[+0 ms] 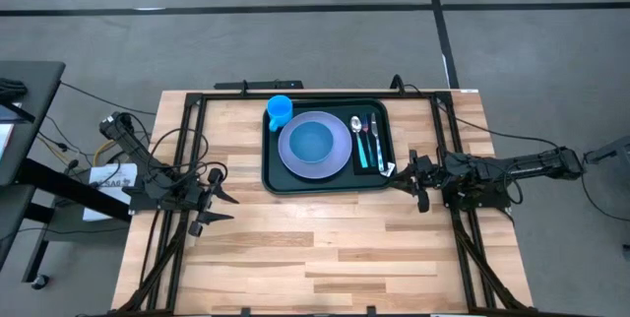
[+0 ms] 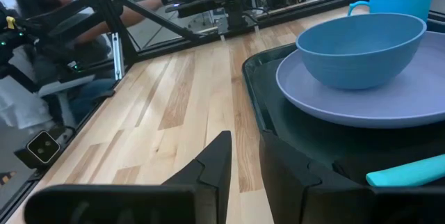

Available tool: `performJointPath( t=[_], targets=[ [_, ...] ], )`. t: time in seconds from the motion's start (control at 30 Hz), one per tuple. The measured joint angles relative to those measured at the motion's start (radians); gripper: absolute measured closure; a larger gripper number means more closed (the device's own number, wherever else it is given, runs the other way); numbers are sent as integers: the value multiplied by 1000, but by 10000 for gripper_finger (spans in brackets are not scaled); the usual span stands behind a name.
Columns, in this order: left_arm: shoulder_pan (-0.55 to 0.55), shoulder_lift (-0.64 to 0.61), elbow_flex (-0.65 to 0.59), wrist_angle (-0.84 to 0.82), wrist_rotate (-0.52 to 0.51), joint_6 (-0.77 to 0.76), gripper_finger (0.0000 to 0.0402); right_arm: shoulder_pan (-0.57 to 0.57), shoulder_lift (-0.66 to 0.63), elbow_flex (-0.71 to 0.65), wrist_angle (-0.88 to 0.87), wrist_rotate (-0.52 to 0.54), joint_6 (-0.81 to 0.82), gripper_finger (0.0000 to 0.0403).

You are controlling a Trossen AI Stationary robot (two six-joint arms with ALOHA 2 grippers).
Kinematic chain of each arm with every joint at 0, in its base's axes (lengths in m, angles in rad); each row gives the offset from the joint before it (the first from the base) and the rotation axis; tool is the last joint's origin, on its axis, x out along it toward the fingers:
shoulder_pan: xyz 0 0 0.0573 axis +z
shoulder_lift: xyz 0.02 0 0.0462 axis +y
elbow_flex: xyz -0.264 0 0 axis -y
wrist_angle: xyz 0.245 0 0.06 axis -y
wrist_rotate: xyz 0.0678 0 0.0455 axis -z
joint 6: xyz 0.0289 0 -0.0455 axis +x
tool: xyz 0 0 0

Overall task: Set up tray
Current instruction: Return to Home Position

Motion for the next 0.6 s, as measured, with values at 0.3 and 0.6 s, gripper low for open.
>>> performJointPath(
  t=[0.3, 0.6],
  targets=[
    [0, 0, 0, 0, 0, -1, 221, 0, 0, 0, 0, 0, 0, 335],
    [0, 0, 0, 0, 0, 3, 221, 0, 0, 0, 0, 0, 0, 335]
  ],
)
